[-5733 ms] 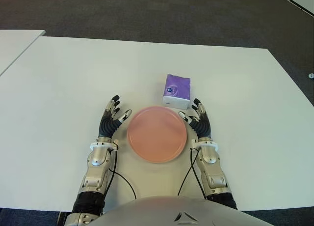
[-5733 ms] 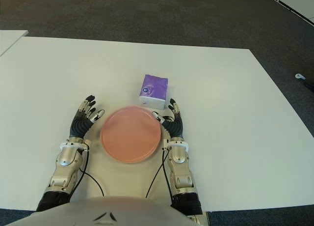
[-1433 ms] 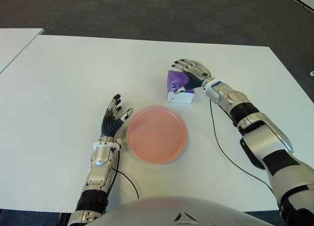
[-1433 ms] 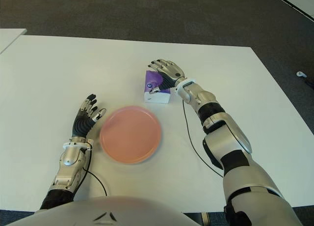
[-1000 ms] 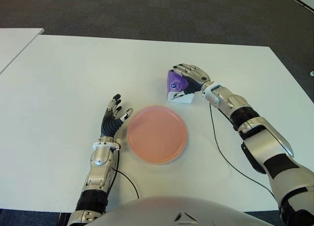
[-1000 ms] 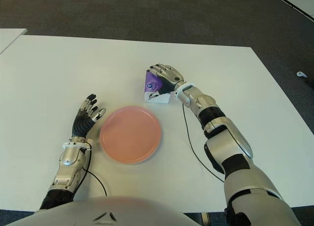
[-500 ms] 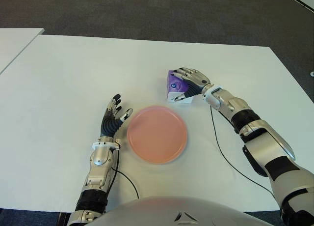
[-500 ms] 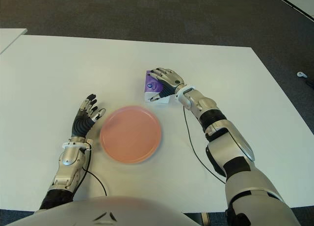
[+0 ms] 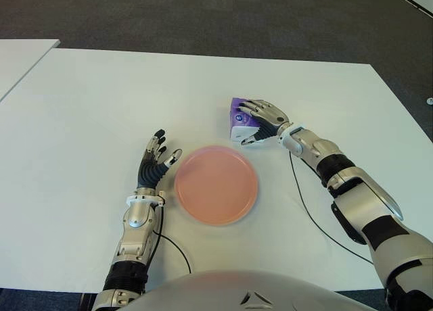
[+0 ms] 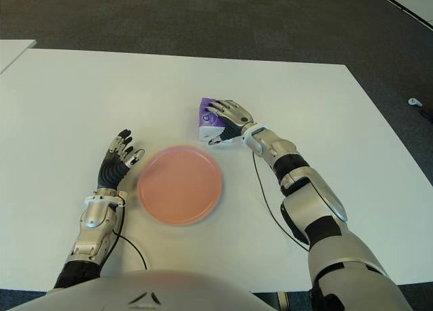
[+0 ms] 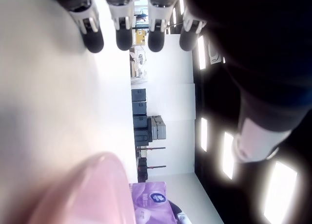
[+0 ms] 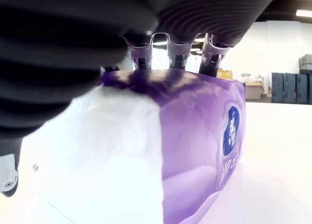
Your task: Put the tissue paper into the plate.
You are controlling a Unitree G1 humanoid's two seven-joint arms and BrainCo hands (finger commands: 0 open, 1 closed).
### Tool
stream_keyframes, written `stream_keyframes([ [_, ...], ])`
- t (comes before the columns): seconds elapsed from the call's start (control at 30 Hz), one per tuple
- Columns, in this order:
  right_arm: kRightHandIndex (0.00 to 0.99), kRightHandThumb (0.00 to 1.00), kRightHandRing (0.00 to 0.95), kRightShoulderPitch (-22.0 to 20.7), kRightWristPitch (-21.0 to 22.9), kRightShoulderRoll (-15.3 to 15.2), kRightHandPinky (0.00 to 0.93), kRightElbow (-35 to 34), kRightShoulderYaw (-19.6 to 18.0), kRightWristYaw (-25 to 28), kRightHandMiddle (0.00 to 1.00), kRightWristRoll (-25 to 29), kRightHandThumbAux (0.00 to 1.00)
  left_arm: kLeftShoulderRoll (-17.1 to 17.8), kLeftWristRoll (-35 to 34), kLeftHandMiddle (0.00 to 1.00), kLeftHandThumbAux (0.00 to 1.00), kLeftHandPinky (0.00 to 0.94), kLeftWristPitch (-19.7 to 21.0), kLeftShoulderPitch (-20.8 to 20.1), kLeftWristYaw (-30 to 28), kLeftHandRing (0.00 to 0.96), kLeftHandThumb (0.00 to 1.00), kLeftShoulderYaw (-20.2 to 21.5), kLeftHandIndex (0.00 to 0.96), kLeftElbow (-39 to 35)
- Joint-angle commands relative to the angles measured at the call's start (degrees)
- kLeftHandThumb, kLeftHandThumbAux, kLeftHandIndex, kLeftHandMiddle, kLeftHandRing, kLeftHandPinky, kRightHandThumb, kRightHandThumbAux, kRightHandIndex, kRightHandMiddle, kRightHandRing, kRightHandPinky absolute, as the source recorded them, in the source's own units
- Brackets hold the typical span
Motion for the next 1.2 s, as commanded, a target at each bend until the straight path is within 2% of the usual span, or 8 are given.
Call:
stream_keyframes([
  [0.03,0.000,0.203,0.000,1.30,0.05,1.21,0.000,2.60,1.81,0.40,0.000,-1.26,0.495,-0.18,0.45,0.000,0.638,0.000,1.30,0.90,0.73,0.000,0.000,0.25,0.000,0.20],
  [0.37,0.000,0.190,0.000,1.12,0.49,3.59,0.000,8.65,3.02,0.28,0.000,-1.11,0.502,-0.33,0.44,0.000,0.630,0.000,1.82,1.09,0.54,0.000,0.000,0.44,0.000,0.08],
  [0.57,0.000,0.194,0.000,2.35,2.57,6.31,0.000,13.70,3.63,-0.44,0.000,-0.97,0.497,-0.42,0.09,0.000,0.635,0.000,1.47,1.44,0.20,0.000,0.000,0.52,0.000,-0.17],
  [1.2,0.000,0.240,0.000,7.03,4.47,10.14,0.000,16.57,3.62,-0.87,0.000,1.74,0.480,0.08,0.05,0.000,0.627,0.000,1.15,1.92,-0.31,0.000,0.000,0.77,0.000,-0.51],
])
